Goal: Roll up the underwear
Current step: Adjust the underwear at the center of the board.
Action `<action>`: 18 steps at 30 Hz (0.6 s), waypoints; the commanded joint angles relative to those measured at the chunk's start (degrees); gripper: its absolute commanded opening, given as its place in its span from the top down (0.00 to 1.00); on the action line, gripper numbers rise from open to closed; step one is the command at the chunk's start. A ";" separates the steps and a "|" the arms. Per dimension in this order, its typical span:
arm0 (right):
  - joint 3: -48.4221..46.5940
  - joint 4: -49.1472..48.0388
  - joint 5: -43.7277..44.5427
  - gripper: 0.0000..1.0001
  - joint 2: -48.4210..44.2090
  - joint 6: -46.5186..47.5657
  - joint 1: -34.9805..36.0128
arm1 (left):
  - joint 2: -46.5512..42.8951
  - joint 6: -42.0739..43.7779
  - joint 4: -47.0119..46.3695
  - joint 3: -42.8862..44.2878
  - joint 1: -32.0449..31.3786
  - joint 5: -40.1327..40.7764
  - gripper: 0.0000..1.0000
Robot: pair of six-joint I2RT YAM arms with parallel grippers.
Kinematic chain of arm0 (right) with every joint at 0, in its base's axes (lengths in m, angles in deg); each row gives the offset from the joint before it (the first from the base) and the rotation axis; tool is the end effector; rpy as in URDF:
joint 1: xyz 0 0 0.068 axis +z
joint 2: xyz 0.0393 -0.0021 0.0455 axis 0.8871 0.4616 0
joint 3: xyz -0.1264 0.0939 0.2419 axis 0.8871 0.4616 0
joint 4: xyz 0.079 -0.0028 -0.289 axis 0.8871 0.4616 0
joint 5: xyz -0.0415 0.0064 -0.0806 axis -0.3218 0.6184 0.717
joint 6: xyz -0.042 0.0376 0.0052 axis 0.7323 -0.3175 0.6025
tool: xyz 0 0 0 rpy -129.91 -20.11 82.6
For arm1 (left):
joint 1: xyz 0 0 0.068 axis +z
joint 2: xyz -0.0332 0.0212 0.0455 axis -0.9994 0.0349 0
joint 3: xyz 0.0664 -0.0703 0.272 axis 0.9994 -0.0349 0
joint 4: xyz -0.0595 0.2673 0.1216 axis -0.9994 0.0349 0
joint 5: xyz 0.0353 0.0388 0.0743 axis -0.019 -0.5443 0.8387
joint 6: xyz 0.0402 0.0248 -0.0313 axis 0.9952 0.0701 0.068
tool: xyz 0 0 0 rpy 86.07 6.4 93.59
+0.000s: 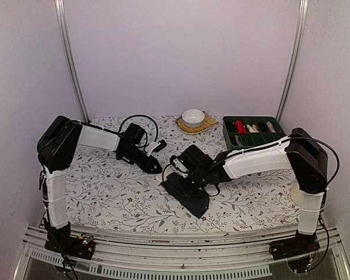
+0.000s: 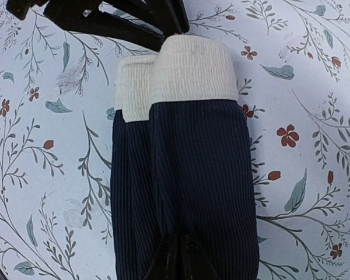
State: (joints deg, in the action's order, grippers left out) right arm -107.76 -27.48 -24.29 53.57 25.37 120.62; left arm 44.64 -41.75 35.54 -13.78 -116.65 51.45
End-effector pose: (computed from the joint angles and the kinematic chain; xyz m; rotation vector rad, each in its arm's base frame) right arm 0.2433 0.3834 0.1417 -0.9375 2.3712 0.3730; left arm 0.3916 -0.2375 0.0984 1.0246 2.4132 -0.8388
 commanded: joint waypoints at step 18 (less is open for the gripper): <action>1.57 -3.45 -5.02 0.96 2.77 -0.77 1.94 | -7.51 -5.18 -1.39 1.16 2.69 -16.72 0.73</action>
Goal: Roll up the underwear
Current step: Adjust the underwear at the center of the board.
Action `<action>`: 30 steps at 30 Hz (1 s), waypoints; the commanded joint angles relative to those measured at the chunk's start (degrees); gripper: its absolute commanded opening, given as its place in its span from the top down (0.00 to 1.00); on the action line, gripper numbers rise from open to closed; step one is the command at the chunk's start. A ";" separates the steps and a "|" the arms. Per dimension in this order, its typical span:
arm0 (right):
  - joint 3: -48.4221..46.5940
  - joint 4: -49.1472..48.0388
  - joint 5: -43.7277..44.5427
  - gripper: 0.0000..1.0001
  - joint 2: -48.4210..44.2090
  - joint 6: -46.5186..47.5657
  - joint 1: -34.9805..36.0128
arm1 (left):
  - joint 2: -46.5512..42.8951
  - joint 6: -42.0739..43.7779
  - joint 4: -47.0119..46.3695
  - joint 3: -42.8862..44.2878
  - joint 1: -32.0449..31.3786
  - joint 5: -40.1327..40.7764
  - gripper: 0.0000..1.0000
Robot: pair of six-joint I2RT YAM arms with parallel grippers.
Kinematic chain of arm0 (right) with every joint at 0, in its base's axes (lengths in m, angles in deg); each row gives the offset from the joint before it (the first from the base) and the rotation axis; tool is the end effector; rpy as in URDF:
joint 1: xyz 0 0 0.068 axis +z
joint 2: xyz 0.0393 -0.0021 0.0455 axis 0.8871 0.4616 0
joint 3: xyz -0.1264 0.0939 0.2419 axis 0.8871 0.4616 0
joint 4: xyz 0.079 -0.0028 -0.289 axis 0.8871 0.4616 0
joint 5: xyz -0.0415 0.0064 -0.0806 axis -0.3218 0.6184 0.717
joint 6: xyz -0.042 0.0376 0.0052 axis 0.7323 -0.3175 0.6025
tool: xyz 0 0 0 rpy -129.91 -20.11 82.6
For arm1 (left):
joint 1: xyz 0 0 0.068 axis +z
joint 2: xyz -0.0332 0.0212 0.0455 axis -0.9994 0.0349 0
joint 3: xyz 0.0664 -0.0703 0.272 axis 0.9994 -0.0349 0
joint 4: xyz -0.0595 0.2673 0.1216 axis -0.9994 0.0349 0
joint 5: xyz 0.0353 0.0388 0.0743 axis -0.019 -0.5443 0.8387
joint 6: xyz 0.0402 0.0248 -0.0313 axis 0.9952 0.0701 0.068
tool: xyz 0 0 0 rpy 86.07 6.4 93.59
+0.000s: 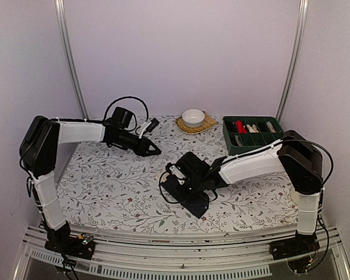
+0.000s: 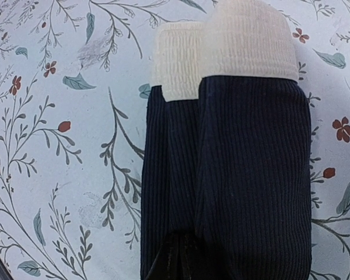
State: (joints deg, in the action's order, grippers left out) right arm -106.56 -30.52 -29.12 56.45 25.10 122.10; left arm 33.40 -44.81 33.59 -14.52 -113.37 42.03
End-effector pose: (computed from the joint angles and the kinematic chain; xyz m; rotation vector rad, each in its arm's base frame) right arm 0.2309 0.3919 0.1166 -1.0157 2.3969 0.4653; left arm 0.3953 -0.2162 0.1848 0.9574 2.1818 -1.0151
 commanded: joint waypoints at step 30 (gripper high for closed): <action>8.09 -6.76 5.70 0.93 -5.75 -4.05 -0.41 | 12.09 1.19 2.96 0.91 -6.89 4.99 0.80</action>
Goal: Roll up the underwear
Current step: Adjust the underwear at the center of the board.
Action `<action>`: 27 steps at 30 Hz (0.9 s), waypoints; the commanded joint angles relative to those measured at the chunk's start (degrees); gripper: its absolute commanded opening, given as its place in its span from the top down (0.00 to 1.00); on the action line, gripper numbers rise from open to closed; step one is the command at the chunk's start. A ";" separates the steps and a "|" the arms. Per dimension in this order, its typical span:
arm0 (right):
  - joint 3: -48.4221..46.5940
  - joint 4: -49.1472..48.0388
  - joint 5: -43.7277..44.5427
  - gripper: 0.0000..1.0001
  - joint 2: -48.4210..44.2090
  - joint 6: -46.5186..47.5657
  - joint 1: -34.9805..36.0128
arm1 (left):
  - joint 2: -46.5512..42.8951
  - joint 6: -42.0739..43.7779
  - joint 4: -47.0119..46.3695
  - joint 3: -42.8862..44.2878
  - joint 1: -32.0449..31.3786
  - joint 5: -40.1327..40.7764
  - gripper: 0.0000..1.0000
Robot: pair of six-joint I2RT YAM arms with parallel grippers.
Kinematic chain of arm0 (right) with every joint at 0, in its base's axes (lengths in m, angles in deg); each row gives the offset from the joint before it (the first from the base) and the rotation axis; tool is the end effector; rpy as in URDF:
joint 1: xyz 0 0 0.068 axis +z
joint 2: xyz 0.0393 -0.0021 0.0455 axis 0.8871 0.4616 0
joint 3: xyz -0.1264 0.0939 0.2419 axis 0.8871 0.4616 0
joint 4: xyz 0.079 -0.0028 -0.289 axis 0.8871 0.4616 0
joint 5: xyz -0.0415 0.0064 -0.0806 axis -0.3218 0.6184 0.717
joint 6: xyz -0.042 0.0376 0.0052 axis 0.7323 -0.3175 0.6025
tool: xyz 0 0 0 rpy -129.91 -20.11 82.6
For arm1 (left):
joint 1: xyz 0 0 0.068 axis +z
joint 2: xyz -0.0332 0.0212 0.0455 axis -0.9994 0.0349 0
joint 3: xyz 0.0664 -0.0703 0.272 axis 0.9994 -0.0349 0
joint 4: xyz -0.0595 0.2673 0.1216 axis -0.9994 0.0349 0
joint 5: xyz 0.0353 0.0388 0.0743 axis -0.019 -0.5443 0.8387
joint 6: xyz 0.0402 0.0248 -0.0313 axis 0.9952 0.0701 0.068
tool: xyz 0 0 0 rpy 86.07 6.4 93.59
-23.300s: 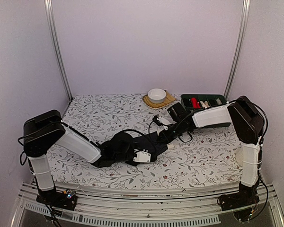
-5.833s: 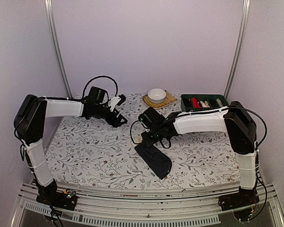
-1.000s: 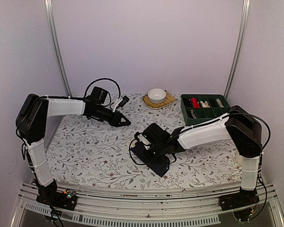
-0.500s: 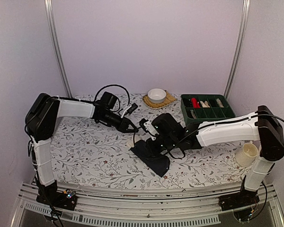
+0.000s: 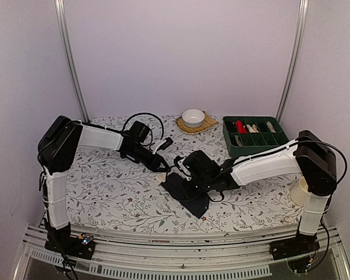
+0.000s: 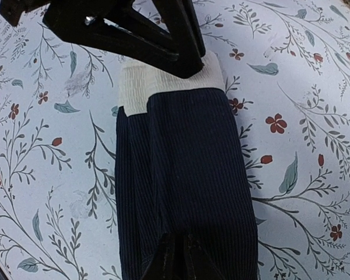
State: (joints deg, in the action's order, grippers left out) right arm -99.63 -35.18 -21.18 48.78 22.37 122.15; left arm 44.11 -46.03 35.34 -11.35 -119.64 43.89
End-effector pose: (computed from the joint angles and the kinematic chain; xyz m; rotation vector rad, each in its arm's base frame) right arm 0.2228 0.3682 0.1409 -0.8492 2.3156 0.4003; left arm 0.3844 -0.2662 0.1180 1.0477 2.3503 -1.0517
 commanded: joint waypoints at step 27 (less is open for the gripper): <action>7.79 -2.84 0.62 0.91 -9.31 -3.87 0.65 | 0.23 6.46 1.89 -4.90 -0.27 9.24 0.80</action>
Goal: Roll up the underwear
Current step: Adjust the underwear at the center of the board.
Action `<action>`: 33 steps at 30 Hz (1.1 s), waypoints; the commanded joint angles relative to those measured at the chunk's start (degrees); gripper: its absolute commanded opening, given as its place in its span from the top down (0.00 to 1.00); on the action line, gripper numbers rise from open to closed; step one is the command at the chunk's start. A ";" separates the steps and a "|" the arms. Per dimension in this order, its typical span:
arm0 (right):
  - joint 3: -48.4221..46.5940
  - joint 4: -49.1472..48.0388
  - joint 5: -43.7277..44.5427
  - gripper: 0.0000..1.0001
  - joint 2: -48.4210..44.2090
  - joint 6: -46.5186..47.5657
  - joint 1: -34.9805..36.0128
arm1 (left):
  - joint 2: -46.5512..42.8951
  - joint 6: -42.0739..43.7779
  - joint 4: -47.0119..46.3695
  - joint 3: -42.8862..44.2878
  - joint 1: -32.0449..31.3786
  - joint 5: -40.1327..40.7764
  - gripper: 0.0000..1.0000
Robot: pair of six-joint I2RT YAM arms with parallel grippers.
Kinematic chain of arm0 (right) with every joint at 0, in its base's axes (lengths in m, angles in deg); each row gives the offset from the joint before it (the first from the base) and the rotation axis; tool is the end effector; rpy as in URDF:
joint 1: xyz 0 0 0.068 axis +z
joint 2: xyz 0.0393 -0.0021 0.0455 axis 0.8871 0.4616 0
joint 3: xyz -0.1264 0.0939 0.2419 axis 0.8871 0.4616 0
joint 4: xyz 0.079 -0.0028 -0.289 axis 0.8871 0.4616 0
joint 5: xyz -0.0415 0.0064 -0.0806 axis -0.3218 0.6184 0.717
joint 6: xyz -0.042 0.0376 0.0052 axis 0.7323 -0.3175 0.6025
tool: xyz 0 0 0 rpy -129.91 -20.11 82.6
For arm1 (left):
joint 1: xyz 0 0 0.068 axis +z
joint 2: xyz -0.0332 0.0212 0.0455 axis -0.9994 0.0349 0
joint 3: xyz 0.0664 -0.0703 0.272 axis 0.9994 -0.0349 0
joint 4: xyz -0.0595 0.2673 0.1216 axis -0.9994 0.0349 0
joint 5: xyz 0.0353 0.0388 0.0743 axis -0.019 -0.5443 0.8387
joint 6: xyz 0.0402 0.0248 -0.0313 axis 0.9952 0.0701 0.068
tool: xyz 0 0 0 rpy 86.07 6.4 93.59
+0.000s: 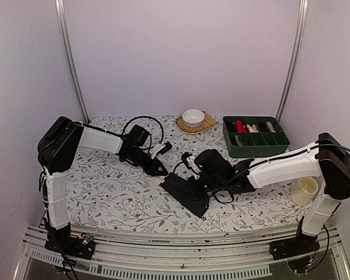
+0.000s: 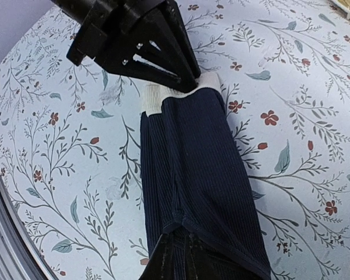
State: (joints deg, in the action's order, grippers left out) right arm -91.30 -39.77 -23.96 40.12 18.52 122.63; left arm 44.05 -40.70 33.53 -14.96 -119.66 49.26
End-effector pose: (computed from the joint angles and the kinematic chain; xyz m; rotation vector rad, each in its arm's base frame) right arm 0.2017 0.3425 0.1590 -0.7794 2.2880 0.5449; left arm 0.3760 -0.2577 0.0994 1.1213 2.3437 -0.8989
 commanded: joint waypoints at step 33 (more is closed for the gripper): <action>0.61 5.89 -0.20 0.82 -4.09 -0.07 0.79 | -0.66 4.53 4.30 4.13 -0.11 12.40 0.47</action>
State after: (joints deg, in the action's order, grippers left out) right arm -89.22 -38.83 -27.24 42.03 17.56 123.06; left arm 43.96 -37.38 35.30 -12.46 -119.66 56.72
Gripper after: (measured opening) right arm 0.154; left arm 0.430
